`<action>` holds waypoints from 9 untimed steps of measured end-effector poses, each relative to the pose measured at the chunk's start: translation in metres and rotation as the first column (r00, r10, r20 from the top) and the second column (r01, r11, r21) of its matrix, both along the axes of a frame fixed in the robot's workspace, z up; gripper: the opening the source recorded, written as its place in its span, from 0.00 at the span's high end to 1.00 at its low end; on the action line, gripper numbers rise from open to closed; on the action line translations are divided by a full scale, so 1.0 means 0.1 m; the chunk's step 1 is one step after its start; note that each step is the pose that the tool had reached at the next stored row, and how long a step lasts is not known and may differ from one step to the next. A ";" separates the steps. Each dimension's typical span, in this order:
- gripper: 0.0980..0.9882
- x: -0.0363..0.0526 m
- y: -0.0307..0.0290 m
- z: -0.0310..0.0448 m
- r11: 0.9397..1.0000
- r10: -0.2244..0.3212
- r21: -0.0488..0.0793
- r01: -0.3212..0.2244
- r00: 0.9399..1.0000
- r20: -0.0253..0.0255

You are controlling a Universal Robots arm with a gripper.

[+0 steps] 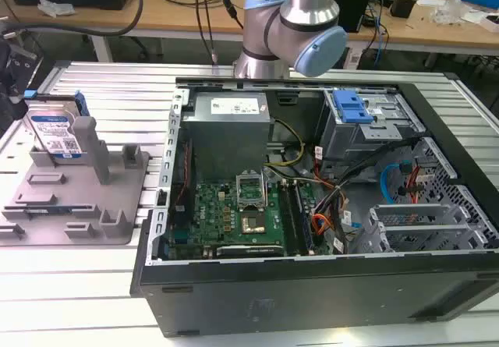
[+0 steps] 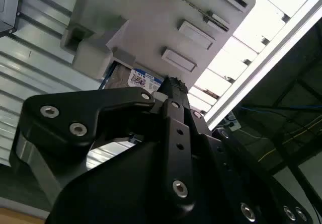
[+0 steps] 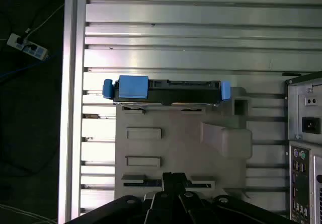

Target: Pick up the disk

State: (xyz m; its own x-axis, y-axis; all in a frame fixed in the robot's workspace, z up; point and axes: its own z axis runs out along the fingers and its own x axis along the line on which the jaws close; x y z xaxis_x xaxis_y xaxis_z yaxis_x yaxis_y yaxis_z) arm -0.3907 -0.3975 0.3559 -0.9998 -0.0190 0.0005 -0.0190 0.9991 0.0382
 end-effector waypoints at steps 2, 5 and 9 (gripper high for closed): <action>0.99 0.000 0.000 0.000 1.000 0.000 0.000 0.000 1.000 0.000; 0.99 0.000 0.000 0.000 1.000 0.000 0.000 0.000 1.000 0.000; 0.99 0.000 0.000 0.000 1.000 0.000 0.000 0.000 1.000 0.000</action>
